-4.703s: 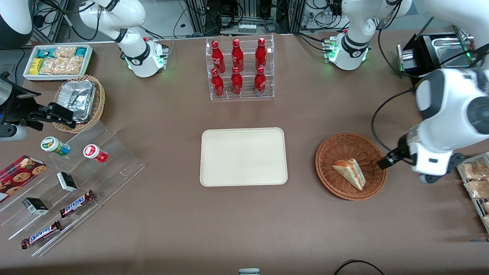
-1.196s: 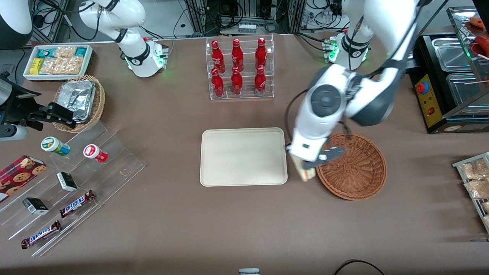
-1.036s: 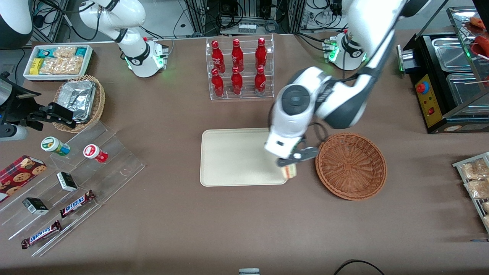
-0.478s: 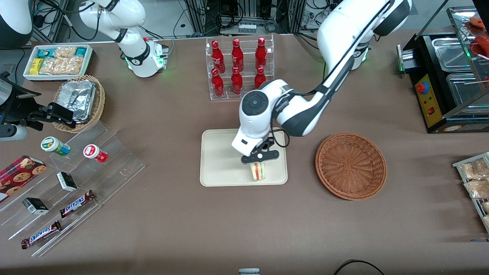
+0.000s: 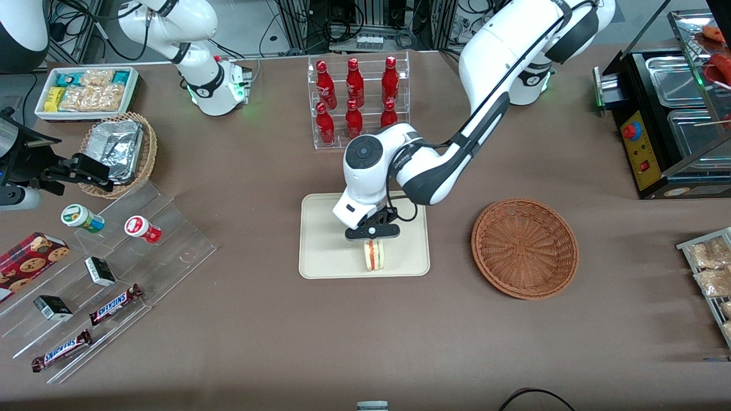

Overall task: Place sandwich from basket to tray
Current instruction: 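Lift the sandwich and carry it over the cream tray, then lower the sandwich onto the tray and open the left gripper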

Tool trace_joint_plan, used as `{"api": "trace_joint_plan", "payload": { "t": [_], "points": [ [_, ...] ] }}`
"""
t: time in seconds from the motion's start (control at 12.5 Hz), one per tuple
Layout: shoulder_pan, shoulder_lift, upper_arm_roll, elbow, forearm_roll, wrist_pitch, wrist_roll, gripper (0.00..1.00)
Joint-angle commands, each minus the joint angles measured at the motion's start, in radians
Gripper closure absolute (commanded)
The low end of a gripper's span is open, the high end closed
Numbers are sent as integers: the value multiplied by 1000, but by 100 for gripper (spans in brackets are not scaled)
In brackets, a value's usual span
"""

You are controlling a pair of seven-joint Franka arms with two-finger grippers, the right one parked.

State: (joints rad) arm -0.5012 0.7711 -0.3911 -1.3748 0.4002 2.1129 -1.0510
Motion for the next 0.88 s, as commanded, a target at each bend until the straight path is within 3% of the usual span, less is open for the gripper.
{"api": "trace_joint_plan", "payload": {
  "t": [0.0, 0.24, 0.32, 0.4, 0.48, 0.8],
  "points": [
    [-22, 36, 5, 30, 35, 9, -18, 100],
    [-23, 37, 5, 16, 40, 12, -18, 100],
    [-23, 37, 5, 16, 40, 16, -17, 92],
    [-23, 37, 5, 16, 39, 15, -15, 52],
    [-23, 37, 5, 16, 39, 15, -14, 3],
    [-11, 4, 3, 22, 22, -16, -17, 0]
  ]
}}
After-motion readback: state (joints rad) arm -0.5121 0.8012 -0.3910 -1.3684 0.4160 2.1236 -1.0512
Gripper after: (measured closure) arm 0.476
